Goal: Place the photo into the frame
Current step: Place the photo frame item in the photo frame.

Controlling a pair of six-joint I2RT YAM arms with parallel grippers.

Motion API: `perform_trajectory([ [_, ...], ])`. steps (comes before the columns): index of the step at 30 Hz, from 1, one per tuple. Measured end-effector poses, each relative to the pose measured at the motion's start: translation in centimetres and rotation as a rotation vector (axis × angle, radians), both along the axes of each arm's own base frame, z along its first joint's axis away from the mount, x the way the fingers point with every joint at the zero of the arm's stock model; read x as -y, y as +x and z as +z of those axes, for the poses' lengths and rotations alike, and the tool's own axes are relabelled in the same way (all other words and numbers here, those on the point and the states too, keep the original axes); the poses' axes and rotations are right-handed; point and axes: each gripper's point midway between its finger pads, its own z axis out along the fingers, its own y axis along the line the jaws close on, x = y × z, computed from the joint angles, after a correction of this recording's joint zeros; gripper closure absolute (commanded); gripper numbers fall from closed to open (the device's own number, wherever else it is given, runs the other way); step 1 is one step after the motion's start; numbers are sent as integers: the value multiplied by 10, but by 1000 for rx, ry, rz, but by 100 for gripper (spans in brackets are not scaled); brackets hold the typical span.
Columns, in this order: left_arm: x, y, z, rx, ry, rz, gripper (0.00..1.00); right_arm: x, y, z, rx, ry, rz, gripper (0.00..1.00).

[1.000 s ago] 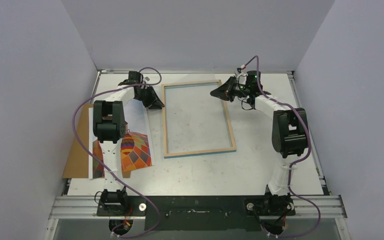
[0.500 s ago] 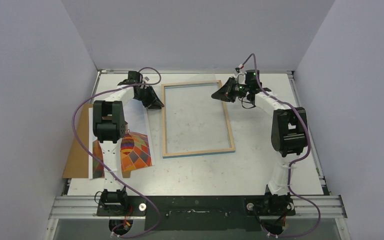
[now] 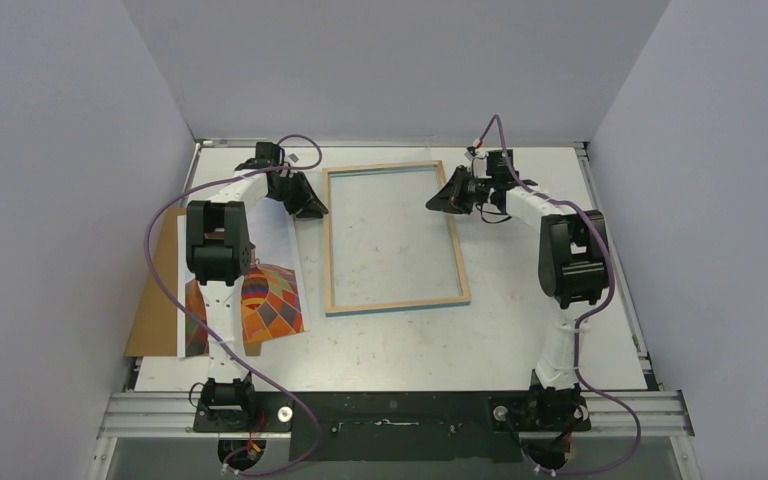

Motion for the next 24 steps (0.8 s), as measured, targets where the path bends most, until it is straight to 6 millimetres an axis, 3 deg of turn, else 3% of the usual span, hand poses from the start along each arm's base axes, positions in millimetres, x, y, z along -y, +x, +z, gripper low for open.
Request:
perform_trajectory([
  [9, 0, 0, 0, -2, -3, -1, 80, 7, -1, -19, 27, -54, -10, 100],
  [24, 0, 0, -1, -10, -16, -4, 81, 11, -2, -34, 87, -76, 1, 100],
])
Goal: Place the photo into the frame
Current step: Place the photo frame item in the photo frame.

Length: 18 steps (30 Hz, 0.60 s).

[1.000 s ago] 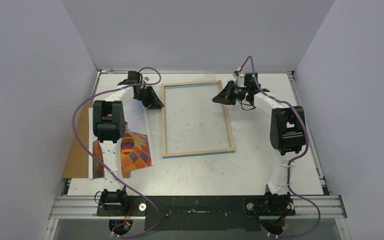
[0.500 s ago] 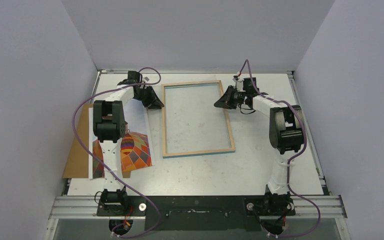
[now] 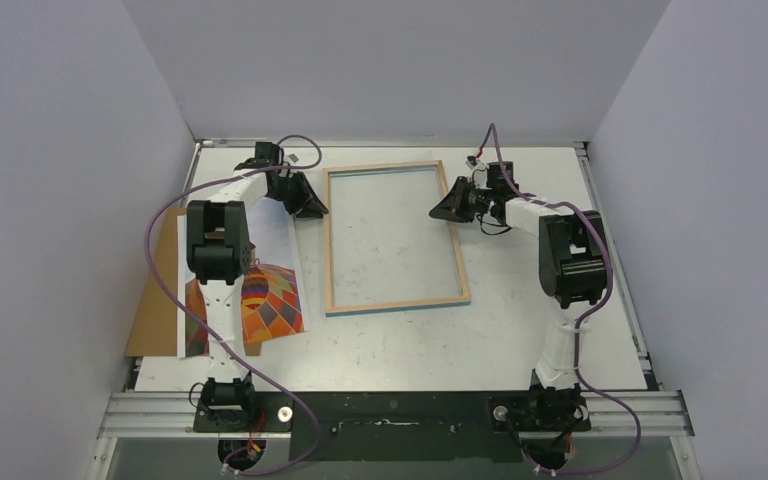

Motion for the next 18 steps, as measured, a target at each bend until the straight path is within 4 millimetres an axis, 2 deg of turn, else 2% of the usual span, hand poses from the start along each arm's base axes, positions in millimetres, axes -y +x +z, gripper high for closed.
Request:
perform_trajectory([
  [7, 0, 1, 0, -8, -6, 0, 81, 0, -3, 4, 58, 2, 45, 100],
  [18, 2, 4, -1, -16, -13, 0, 82, -6, -16, 42, 144, 32, 134, 100],
])
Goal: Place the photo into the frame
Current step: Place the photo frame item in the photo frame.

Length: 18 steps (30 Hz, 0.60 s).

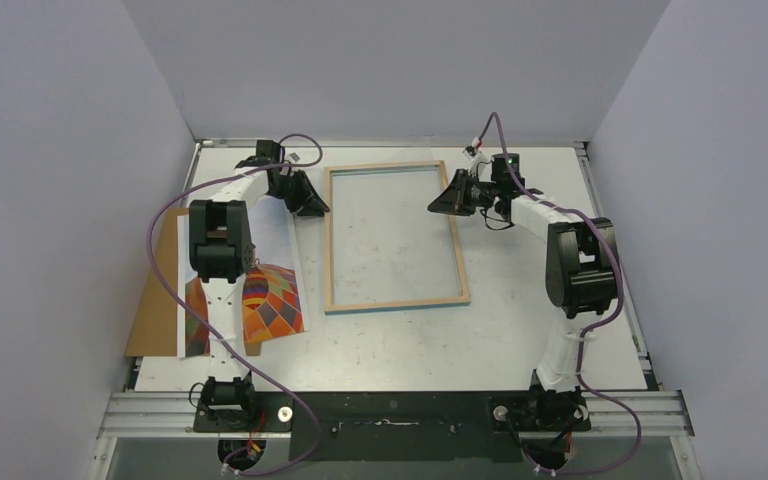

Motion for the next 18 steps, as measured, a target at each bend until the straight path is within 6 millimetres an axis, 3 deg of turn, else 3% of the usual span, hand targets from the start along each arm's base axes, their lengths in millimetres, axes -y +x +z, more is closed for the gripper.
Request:
perform_trajectory([
  [18, 1, 6, 0, 2, -3, 1, 83, -5, 3, 14, 31, 48, 10, 100],
])
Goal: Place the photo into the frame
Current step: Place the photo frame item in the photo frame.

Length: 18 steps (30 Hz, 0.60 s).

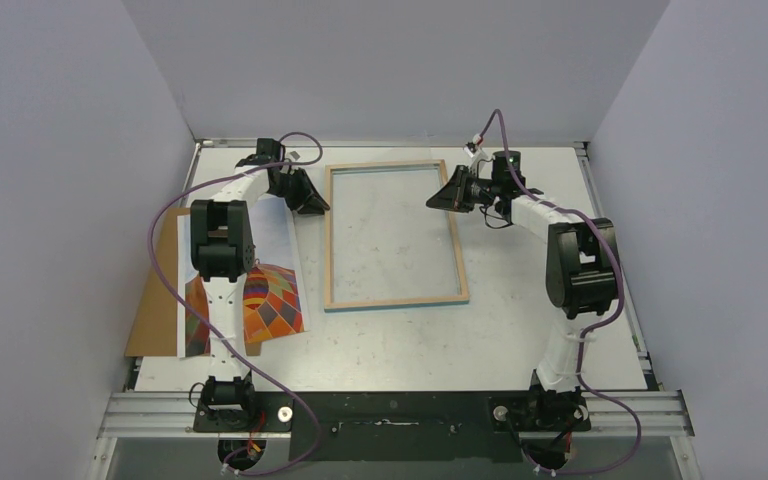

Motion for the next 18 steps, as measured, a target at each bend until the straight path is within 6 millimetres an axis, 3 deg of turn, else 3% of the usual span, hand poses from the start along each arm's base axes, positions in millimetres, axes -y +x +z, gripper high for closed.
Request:
perform_trajectory([
  [18, 2, 4, -1, 0, -12, 0, 83, -4, 7, 21, 41, 12, -5, 100],
])
